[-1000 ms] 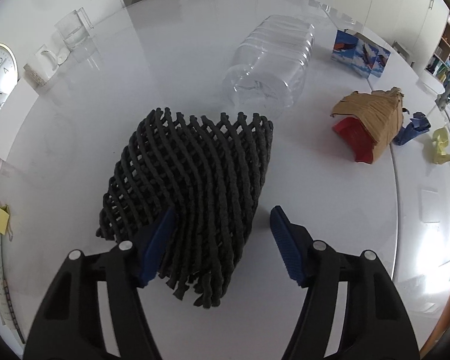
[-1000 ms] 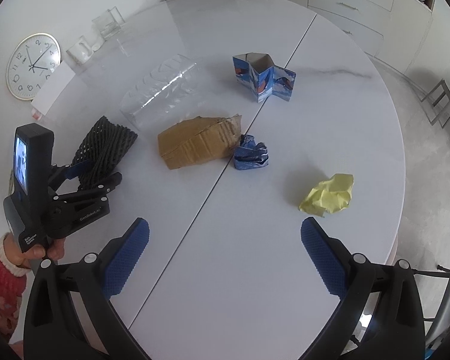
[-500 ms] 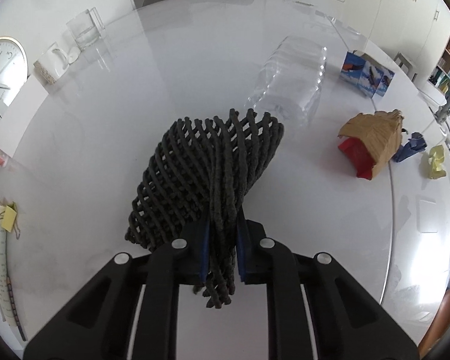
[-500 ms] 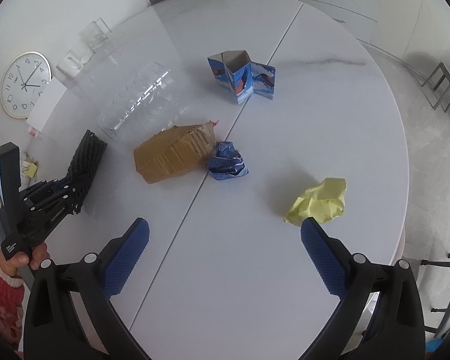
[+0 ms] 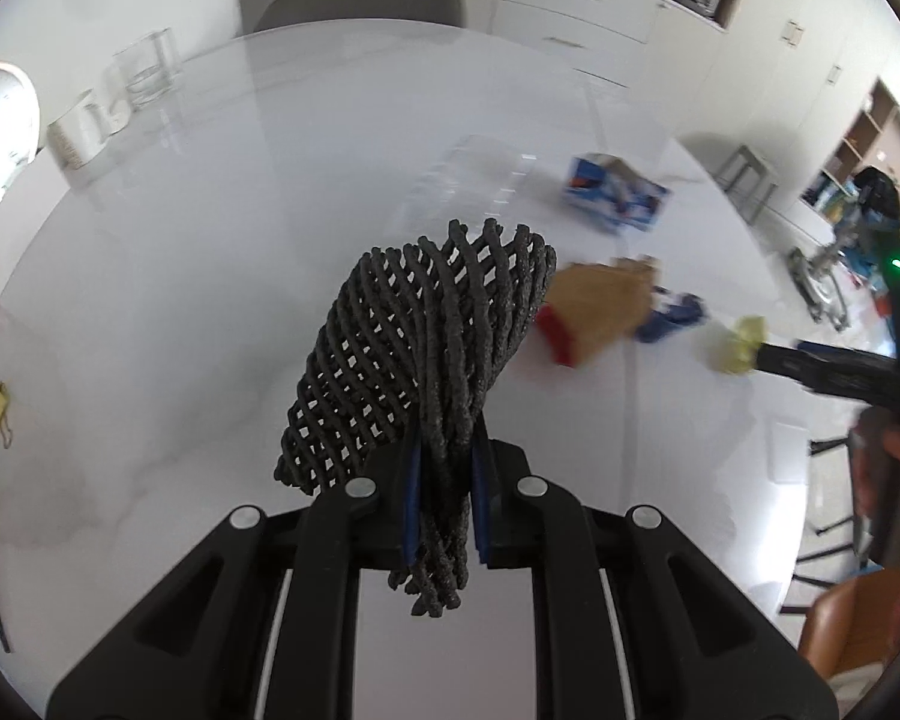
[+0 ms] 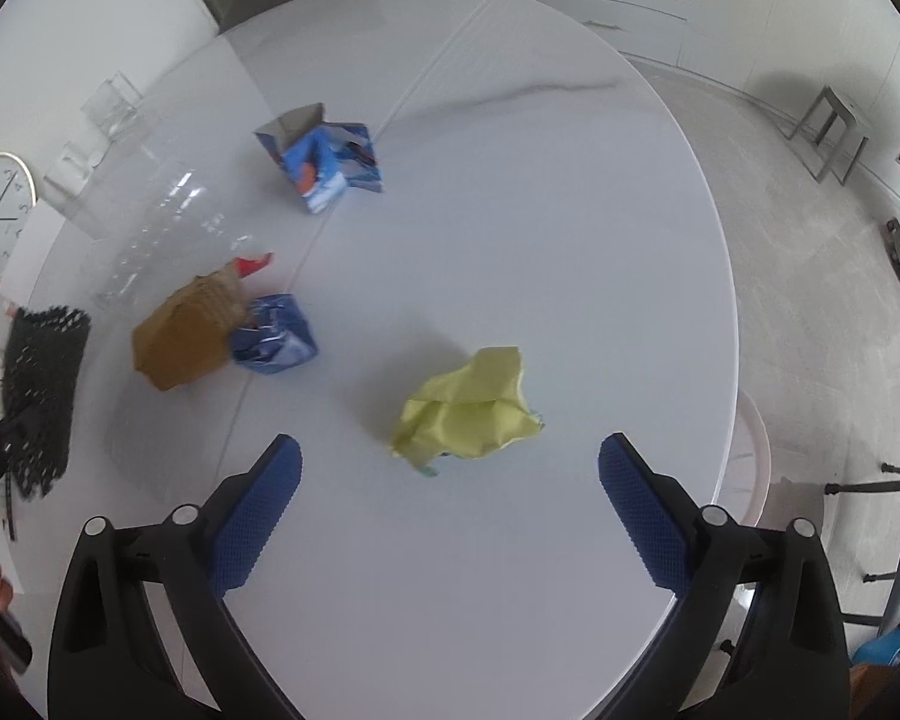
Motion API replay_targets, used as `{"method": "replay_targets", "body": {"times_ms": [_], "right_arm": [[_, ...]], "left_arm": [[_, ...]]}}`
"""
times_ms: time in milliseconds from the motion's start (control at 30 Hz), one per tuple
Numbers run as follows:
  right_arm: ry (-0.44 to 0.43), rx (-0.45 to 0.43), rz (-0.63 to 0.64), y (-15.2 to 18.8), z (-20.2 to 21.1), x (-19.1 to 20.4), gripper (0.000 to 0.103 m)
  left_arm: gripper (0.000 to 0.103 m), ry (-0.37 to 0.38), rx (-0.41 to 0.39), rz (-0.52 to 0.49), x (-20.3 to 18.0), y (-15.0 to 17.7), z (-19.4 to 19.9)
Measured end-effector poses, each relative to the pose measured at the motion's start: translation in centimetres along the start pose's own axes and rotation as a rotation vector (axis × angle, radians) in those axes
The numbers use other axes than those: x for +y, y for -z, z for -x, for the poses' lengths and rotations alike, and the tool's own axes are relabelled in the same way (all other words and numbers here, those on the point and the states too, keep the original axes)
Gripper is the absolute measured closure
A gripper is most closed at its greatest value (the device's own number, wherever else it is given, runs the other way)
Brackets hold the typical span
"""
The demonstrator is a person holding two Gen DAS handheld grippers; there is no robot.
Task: Collect trash
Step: 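Grasp the yellow crumpled paper with the right tool, then carry the mesh net and yellow paper to the wastebasket and open both tools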
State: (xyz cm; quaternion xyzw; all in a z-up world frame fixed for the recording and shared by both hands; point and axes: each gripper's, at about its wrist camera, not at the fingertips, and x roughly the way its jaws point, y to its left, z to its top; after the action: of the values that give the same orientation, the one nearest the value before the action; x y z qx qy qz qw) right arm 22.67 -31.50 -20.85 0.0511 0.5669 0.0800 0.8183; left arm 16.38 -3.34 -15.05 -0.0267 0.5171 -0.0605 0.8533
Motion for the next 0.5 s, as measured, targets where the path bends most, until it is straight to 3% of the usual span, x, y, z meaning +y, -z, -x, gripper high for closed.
{"method": "replay_targets", "body": {"times_ms": [267, 333, 500], "right_arm": [[0.058, 0.017, 0.027, -0.1, -2.9, 0.9, 0.026], [0.097, 0.008, 0.07, -0.1, -2.9, 1.4, 0.04], [0.092, -0.003, 0.088, 0.1, -3.0, 1.6, 0.051]], "left_arm": [[0.09, 0.051, 0.02, -0.073, -3.9, 0.8, 0.7], [0.09, 0.047, 0.021, -0.088, -4.4, 0.8, 0.8], [0.09, 0.047, 0.018, -0.101, -5.0, 0.9, 1.3]]}}
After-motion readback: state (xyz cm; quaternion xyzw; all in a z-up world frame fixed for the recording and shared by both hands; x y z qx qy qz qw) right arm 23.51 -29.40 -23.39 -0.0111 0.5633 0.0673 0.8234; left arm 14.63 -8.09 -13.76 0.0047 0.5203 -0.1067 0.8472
